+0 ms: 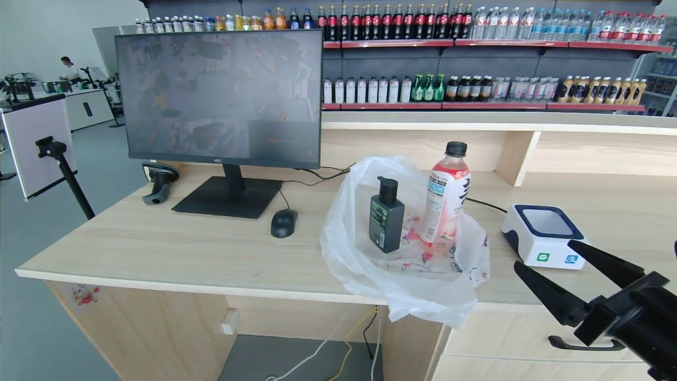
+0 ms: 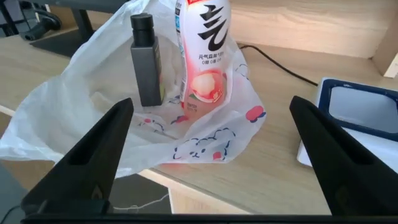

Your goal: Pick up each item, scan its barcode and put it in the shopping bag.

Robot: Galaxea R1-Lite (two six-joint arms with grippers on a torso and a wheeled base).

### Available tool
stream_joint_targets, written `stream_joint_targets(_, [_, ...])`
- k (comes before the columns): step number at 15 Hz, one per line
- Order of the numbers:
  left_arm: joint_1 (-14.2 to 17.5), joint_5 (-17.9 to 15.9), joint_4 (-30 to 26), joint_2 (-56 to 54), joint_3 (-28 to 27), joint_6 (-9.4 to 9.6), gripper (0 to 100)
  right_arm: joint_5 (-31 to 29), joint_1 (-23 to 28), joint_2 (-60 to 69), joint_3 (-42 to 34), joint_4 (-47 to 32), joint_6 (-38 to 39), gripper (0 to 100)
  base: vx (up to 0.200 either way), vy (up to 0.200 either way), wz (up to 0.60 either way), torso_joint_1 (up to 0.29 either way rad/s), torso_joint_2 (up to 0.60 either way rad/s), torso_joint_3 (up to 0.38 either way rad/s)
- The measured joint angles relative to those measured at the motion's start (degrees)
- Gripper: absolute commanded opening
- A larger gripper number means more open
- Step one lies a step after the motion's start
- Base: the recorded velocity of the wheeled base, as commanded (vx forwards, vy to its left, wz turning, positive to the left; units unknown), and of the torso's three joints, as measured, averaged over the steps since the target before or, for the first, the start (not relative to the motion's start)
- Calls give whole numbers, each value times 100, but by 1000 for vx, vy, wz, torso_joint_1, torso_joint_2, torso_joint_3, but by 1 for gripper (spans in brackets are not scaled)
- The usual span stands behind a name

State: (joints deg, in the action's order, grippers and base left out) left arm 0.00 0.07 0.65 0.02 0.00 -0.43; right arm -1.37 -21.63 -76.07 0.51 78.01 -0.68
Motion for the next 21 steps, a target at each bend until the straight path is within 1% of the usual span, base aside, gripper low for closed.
stream_joint_targets(5, [0, 0, 11, 0, 0, 0, 100, 24, -113, 1353, -51, -1875, 24, 100, 0, 0, 0, 0, 0, 0])
stream_joint_targets(7, [0, 0, 6, 0, 0, 0, 100, 24, -243, 1854, -51, -2589, -27, 100, 0, 0, 0, 0, 0, 0])
stream_joint_targets(10, [0, 0, 4, 0, 0, 0, 100, 24, -522, 2837, -51, -4051, -227, 100, 0, 0, 0, 0, 0, 0])
stream_joint_targets(12, [0, 0, 4, 0, 0, 0, 100, 24, -655, 3660, -51, -5204, -304, 100, 0, 0, 0, 0, 0, 0])
stream_joint_targets(14, [0, 0, 4, 0, 0, 2, 100, 30, -872, 4708, -46, -6493, -394, 100, 0, 0, 0, 0, 0, 0])
stream_joint_targets(16, [0, 0, 4, 0, 0, 0, 100, 37, -1075, 5694, -27, -7503, -334, 100, 0, 0, 0, 0, 0, 0])
stream_joint_targets(17, [0, 0, 4, 0, 0, 0, 100, 37, -1153, 6026, -35, -7761, -158, 100, 0, 0, 0, 0, 0, 0])
stream_joint_targets(18, [0, -2, 4, 0, 0, 0, 100, 28, -1189, 6249, -38, -7776, -73, 100, 0, 0, 0, 0, 0, 0])
stream_joint_targets(19, [0, 0, 11, 0, 0, 0, 100, 20, -1090, 6402, -49, -7791, -33, 100, 0, 0, 0, 0, 0, 0])
stream_joint_targets(21, [0, 0, 11, 0, 0, 0, 100, 11, -511, 6510, -49, -7791, -49, 100, 0, 0, 0, 0, 0, 0])
